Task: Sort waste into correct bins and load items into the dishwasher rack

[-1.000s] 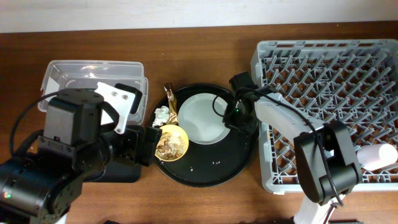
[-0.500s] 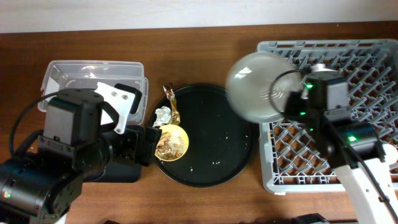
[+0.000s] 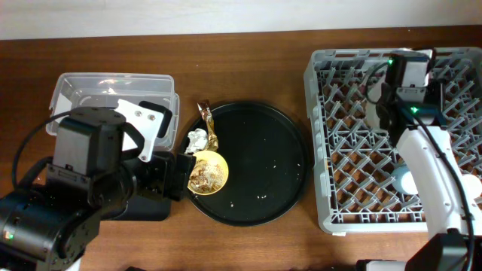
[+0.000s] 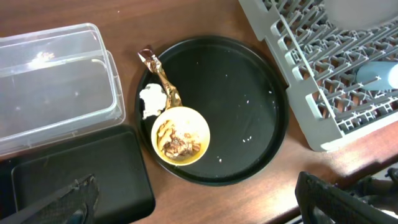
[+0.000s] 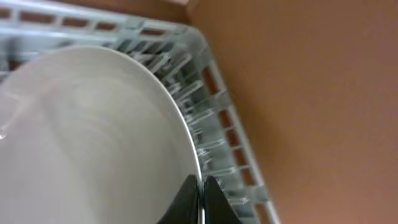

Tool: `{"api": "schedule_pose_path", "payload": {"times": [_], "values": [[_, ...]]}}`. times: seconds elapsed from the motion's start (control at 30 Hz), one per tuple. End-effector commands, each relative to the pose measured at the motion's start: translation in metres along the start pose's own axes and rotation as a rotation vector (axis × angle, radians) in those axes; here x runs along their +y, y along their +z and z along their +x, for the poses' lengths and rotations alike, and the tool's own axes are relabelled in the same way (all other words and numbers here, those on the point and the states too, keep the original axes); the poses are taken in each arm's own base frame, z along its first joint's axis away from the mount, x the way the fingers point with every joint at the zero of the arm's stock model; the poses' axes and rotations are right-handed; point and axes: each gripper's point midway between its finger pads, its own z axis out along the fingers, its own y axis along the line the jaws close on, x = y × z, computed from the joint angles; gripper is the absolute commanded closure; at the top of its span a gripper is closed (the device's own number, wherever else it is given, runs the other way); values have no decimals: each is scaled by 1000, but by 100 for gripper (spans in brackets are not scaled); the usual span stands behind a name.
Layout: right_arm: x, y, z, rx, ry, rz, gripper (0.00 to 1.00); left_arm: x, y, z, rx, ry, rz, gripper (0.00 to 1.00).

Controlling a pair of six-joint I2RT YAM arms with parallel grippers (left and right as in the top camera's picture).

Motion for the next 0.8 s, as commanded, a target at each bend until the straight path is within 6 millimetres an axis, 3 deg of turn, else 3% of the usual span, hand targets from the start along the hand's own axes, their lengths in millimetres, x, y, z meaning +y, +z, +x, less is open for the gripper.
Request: {"api": "schedule_pose_path", "payload": {"times": [0.0, 0.1, 0.17, 0.23, 0.27, 0.33, 0.4, 0.47, 0.57, 0.63, 0.67, 0.73, 0.77], "values": [[-22, -9, -13, -31, -32, 70, 96, 1, -3, -2, -15, 16, -8, 0], [11, -11, -12, -51, -84, -97, 96, 1, -3, -2, -15, 16, -8, 0], [34, -24, -16, -80, -122, -180, 96, 1, -3, -2, -15, 16, -8, 0], [45, -33, -19, -96, -144, -201, 92, 1, -3, -2, -15, 16, -8, 0], [58, -49, -24, -129, -163, -241, 60, 1, -3, -2, -15, 16, -8, 0], [61, -80, -36, -196, -92, -282, 46, 1, -3, -2, -15, 16, -8, 0], [54, -140, -41, -277, 41, -402, 37, 1, -3, -2, -15, 16, -8, 0], [96, -225, -4, -251, 24, -861, 38, 1, -3, -2, -15, 16, -8, 0], [156, -342, 48, 0, -12, -1481, 45, 1, -3, -2, -15, 16, -8, 0], [195, -358, 73, 219, -5, -1501, 45, 1, -3, -2, -15, 16, -8, 0], [237, -358, 99, 384, -55, -1453, 46, 1, -3, -2, -15, 16, -8, 0], [289, -343, 115, 498, -68, -1410, 48, 1, -3, -2, -15, 16, -8, 0], [309, -347, 122, 536, -99, -1460, 49, 1, -3, -2, -15, 16, -8, 0]]}}
